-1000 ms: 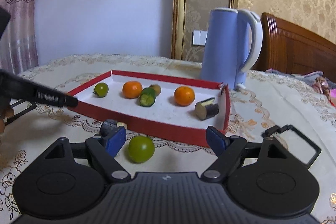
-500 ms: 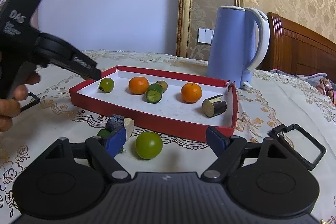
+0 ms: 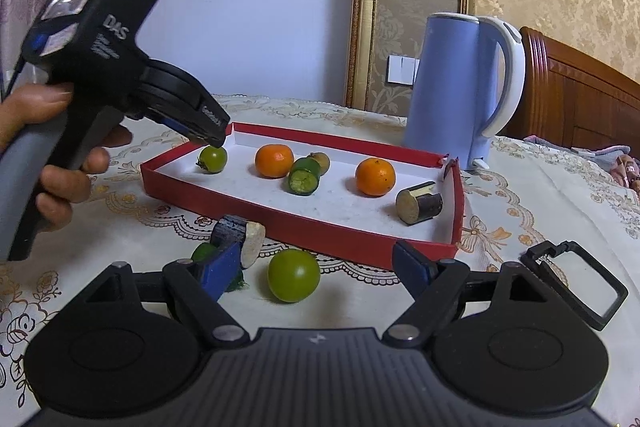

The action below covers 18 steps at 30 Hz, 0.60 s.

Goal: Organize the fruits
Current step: 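Lower the brown fruit into the tray and open the left tool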

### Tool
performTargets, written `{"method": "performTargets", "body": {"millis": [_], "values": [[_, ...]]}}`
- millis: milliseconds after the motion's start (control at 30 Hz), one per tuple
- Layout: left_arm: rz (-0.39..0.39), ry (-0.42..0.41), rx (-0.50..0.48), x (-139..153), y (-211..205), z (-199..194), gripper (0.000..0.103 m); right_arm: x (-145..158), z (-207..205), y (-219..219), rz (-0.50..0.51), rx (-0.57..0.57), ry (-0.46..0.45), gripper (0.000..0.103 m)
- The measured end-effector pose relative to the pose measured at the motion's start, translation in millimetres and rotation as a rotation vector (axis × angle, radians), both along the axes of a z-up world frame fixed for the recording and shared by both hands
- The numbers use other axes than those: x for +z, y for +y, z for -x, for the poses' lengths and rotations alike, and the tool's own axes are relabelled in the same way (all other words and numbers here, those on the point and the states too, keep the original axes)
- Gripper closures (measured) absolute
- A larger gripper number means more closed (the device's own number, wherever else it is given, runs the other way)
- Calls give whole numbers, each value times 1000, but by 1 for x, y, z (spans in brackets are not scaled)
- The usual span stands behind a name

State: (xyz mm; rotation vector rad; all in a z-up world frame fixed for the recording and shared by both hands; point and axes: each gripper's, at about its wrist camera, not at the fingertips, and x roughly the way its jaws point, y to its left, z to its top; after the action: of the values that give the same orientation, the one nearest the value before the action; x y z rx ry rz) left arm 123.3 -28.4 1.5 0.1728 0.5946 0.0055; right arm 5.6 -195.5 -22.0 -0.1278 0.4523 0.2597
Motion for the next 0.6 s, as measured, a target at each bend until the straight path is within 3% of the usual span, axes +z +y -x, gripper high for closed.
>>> {"method": "performTargets", "body": {"millis": [600], "values": [[-24, 40, 26, -19, -5, -41, 79, -3, -3, 1, 20, 16, 7, 20]]}}
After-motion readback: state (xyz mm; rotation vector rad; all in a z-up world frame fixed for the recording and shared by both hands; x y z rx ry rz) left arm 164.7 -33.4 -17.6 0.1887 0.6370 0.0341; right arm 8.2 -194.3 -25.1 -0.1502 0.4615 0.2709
